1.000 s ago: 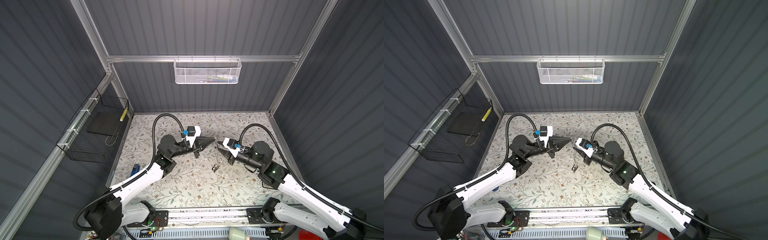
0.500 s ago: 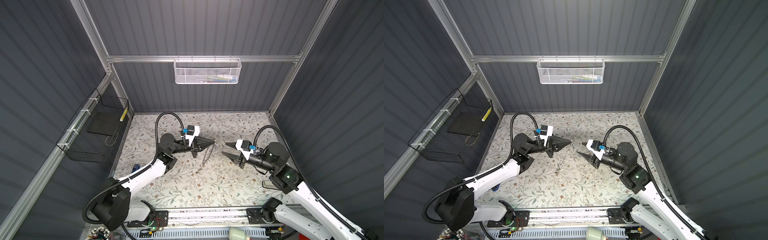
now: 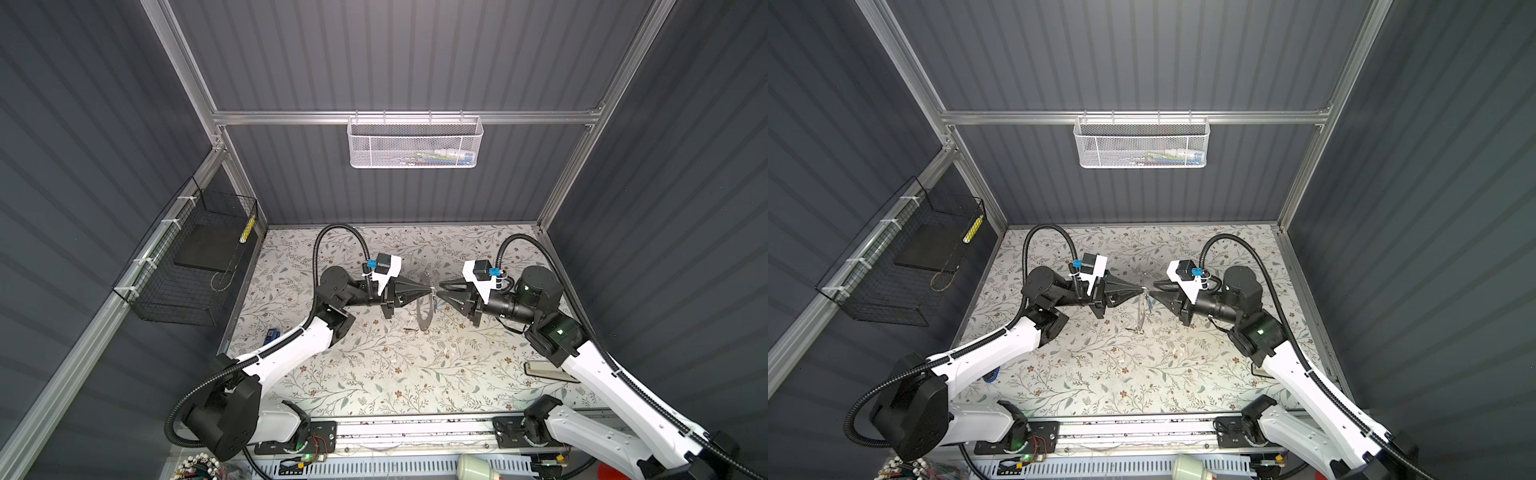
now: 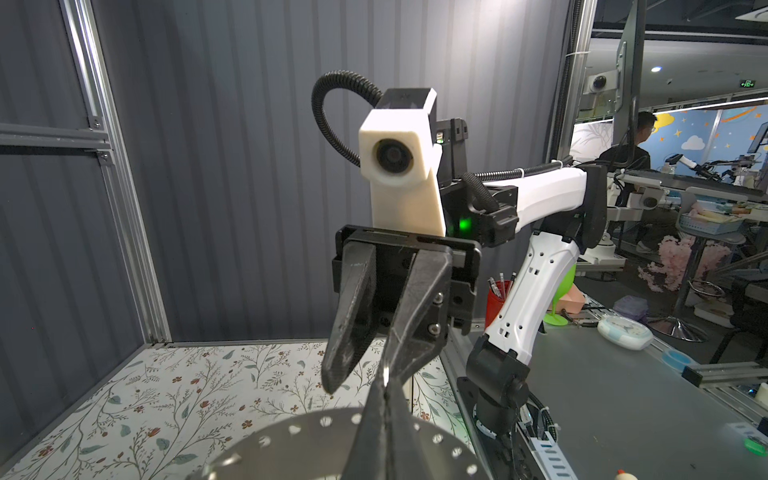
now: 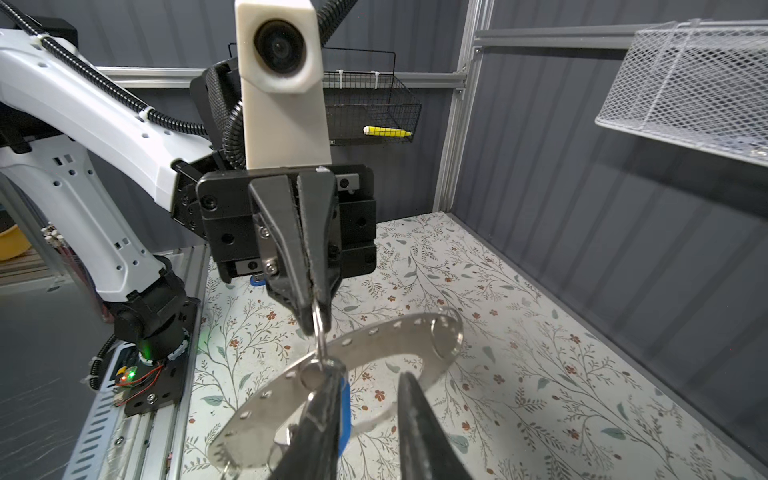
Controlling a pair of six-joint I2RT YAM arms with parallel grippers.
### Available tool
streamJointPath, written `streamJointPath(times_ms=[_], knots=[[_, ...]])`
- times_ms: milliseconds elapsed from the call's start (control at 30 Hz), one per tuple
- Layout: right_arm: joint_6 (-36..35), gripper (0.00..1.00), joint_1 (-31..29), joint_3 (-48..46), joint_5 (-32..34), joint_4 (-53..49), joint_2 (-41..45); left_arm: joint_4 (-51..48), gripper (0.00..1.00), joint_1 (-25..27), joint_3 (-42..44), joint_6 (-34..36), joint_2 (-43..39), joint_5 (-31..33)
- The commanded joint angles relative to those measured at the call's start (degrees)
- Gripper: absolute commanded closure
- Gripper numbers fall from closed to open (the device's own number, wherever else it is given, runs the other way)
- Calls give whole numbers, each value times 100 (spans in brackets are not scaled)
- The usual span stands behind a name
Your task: Put the keys on the keyring
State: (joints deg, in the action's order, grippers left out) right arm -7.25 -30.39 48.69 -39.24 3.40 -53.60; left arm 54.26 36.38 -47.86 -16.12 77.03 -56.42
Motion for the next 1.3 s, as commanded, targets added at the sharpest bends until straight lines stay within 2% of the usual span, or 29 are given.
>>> streamJointPath(times_ms=[0,233,500,833,900,967,1033,1067,1133,1267], knots=[[189,76,23,163,-384,254,-6,120,100,-17,-242,100,-6,-181],[259,77,27,137,-796,445,-68,48,100,-18,-253,158,-21,-221],[393,76,35,132,-926,644,-167,-174,100,-9,-297,284,-65,-283],[351,100,26,172,-985,555,-267,-432,100,-13,-335,469,-101,-370],[205,100,31,206,-927,366,-212,-639,100,-8,-345,620,-149,-355],[-65,100,28,248,-771,41,-115,-1557,77,-9,-451,1301,-368,-179],[-399,100,35,386,-646,-475,-85,-3504,70,7,-832,2798,-663,86],[-571,100,32,494,-603,-768,-88,-4429,69,50,-1084,3494,-745,298],[-805,100,32,687,-516,-1236,-127,-5603,69,96,-1462,4340,-815,621],[-1103,100,27,998,-440,-1838,-248,-6496,70,171,-1855,4989,-824,1061]])
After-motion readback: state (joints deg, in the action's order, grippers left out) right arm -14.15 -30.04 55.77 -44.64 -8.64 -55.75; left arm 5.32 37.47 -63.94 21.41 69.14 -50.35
